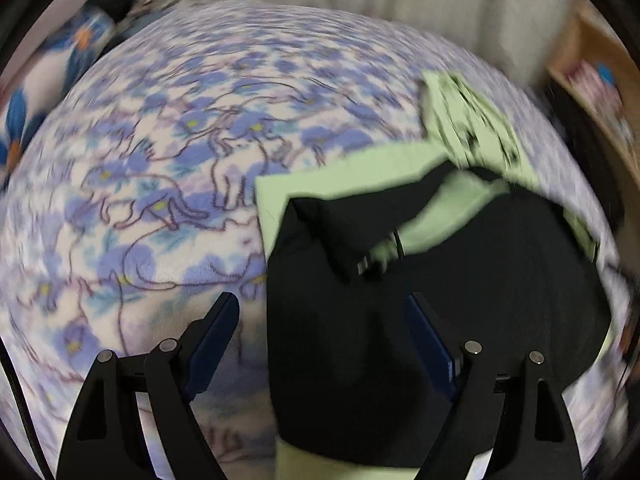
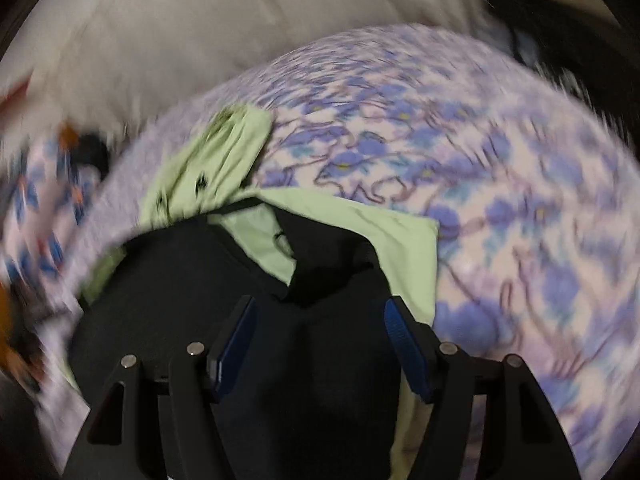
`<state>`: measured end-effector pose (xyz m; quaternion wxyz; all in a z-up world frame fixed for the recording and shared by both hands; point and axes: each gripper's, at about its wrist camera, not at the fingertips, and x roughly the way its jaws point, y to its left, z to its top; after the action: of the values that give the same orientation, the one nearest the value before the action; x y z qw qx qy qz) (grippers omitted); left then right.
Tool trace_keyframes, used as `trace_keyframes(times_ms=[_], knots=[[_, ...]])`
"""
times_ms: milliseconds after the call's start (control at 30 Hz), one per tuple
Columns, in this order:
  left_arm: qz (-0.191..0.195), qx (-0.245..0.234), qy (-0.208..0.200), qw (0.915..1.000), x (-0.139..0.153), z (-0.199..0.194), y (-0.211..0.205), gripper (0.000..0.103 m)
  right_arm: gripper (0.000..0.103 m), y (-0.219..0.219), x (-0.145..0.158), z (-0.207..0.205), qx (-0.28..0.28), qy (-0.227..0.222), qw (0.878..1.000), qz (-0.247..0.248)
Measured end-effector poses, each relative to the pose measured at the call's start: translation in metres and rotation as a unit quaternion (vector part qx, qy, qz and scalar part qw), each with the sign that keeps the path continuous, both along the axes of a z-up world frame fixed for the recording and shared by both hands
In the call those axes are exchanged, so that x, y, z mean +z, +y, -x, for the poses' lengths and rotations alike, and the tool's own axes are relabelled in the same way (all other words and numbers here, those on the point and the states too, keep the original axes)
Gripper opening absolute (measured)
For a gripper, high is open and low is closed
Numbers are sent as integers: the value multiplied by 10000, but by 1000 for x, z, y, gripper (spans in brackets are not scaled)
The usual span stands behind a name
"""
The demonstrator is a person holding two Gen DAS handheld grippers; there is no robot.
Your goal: Fold large clothes
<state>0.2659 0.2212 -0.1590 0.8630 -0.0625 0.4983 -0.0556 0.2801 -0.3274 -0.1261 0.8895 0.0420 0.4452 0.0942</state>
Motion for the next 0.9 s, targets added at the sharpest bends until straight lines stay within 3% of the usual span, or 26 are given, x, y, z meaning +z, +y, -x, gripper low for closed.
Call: trace_keyframes(times_ms=[133, 200, 300, 433, 500, 667, 900], knots=[[-1096, -546, -62, 9925, -14, 4, -24, 82, 66, 32, -12, 1, 526, -171, 9915, 1176], [-1450, -668, -113, 9871, -22, -2, -35, 83, 66, 43, -21, -4, 614, -138, 9856, 1571], [-1863, -659, -339, 9797, -24, -20, -49, 83, 66, 49, -30, -20, 571, -47, 9829, 1747], [-2133, -403, -387, 9754, -21, -58, -55, 83, 66, 46, -25, -49, 262, -82, 9882, 1505], [-1942, -243, -343, 9801, -18, -78, -51, 83, 66, 38, -20, -66, 47, -57, 9932, 1160], [-1027, 130, -154, 9945, -20, -115, -32, 83, 66, 20, -22, -97, -228, 114, 9989, 391], [-49, 327, 47, 9994, -37, -135, -11, 80, 66, -12, -41, -116, -443, 449, 9956, -700]])
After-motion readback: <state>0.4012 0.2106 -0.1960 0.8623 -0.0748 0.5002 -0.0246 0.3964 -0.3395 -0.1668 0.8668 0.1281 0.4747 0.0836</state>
